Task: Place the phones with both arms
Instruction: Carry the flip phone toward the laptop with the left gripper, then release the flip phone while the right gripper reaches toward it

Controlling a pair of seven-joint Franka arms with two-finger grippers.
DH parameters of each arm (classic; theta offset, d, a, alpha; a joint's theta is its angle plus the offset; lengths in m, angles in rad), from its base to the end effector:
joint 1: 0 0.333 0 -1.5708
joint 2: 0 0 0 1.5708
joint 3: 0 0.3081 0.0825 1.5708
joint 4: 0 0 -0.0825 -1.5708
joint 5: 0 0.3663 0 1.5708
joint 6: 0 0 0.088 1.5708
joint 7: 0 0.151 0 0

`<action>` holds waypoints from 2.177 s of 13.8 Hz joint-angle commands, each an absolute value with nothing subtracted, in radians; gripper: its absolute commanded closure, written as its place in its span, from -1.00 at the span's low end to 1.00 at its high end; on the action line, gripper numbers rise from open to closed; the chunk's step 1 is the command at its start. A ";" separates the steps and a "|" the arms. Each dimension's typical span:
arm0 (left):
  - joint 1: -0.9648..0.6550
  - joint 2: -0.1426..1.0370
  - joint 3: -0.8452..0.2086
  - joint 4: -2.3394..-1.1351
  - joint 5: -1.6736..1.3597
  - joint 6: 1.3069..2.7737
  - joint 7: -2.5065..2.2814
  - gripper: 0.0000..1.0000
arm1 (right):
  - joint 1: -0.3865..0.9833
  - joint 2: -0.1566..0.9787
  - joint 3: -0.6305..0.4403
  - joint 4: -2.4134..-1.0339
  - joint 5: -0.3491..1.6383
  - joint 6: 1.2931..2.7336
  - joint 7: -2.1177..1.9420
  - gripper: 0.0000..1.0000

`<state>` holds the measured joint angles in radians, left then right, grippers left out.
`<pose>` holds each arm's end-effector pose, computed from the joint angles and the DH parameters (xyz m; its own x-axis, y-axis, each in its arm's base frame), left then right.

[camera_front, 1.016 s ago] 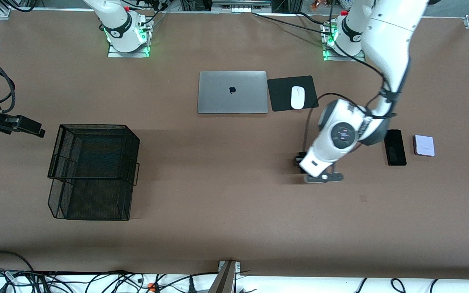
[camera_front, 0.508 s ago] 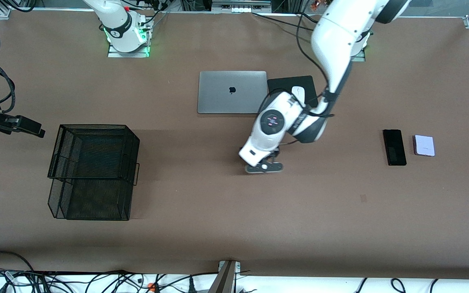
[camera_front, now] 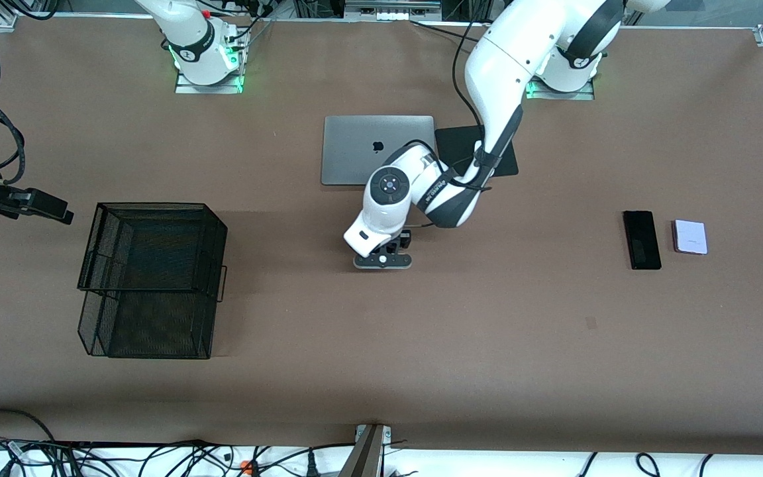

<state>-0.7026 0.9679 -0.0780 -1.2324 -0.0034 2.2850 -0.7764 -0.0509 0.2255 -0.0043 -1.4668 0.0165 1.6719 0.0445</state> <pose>0.5392 -0.5156 0.1492 0.9993 0.0351 0.0142 0.0334 -0.9936 0.1078 0.6070 -0.0310 0.4996 0.9947 -0.1011 -0.0211 -0.1014 -0.9947 -0.0145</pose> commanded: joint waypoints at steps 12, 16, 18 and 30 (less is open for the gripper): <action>-0.660 0.908 -0.043 -1.189 -0.008 2.130 -0.813 -1.00 | -0.051 0.229 -0.005 -1.456 0.020 1.664 0.043 -1.00; -0.531 0.780 -0.049 -1.316 -0.006 1.919 -0.645 -1.00 | 0.018 0.222 -0.002 -1.451 0.031 1.658 0.051 -1.00; -0.456 0.686 -0.040 -1.466 0.001 1.907 -0.512 -1.00 | 0.118 0.227 0.002 -1.456 0.032 1.661 0.148 -1.00; 0.087 0.413 -0.044 -1.990 0.275 2.249 -0.080 -1.00 | 0.574 0.616 0.003 -1.407 0.031 1.994 0.506 -1.00</action>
